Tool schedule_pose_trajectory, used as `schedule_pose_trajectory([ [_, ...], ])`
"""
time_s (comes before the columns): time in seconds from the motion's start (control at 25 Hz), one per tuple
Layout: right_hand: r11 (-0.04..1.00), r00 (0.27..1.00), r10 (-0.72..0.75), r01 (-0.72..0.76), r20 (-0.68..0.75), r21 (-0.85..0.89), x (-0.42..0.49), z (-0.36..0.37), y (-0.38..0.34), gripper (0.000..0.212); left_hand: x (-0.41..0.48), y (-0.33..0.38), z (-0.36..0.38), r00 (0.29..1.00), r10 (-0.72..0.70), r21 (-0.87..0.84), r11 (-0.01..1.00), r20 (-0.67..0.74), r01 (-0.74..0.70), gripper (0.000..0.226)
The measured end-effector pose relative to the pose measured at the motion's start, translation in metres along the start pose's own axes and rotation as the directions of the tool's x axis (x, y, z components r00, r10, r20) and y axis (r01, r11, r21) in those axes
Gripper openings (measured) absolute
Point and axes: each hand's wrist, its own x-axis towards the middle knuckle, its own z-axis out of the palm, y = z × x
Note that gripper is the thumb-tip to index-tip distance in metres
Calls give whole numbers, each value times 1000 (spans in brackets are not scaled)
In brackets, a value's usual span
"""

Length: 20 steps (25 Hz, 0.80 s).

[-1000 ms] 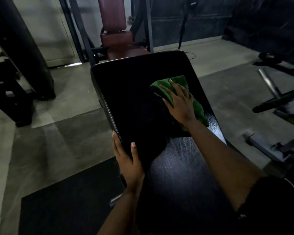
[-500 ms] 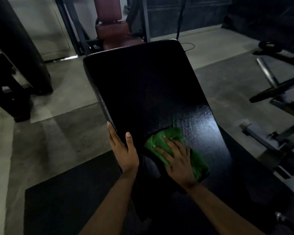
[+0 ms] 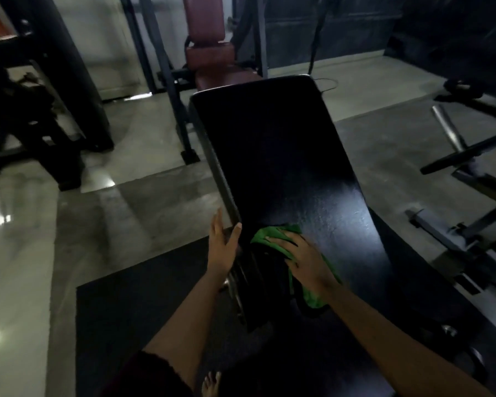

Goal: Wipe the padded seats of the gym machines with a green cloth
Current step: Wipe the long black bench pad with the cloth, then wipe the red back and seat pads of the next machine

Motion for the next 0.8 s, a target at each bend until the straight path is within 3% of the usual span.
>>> schedule_pose_trajectory([
  [0.16, 994, 992, -102, 98, 74, 52, 13, 21, -60, 51, -42, -44, -76, 978, -195, 227, 958, 77, 174, 66],
  [0.32, 981, 959, -191, 193, 210, 15, 48, 55, -139, 46, -52, -76, -174, 915, -402, 525, 788, 43, 322, 61],
  [0.44, 974, 924, -225, 225, 309, 37, 99, 94, -191, 43, -37, -91, -255, 872, -490, 627, 673, -18, 392, 57],
  [0.56, 962, 897, -264, 271, 355, 31, 164, 128, -250, 39, -8, -93, -340, 863, -496, 579, 678, -92, 452, 56],
  [0.72, 965, 886, -249, 261, 390, 25, 252, 146, -309, 34, 44, -68, -416, 876, -434, 321, 816, -211, 481, 52],
  [0.8, 969, 899, -232, 249, 371, 4, 297, 145, -328, 32, 82, -57, -443, 889, -410, 252, 856, -203, 452, 52],
])
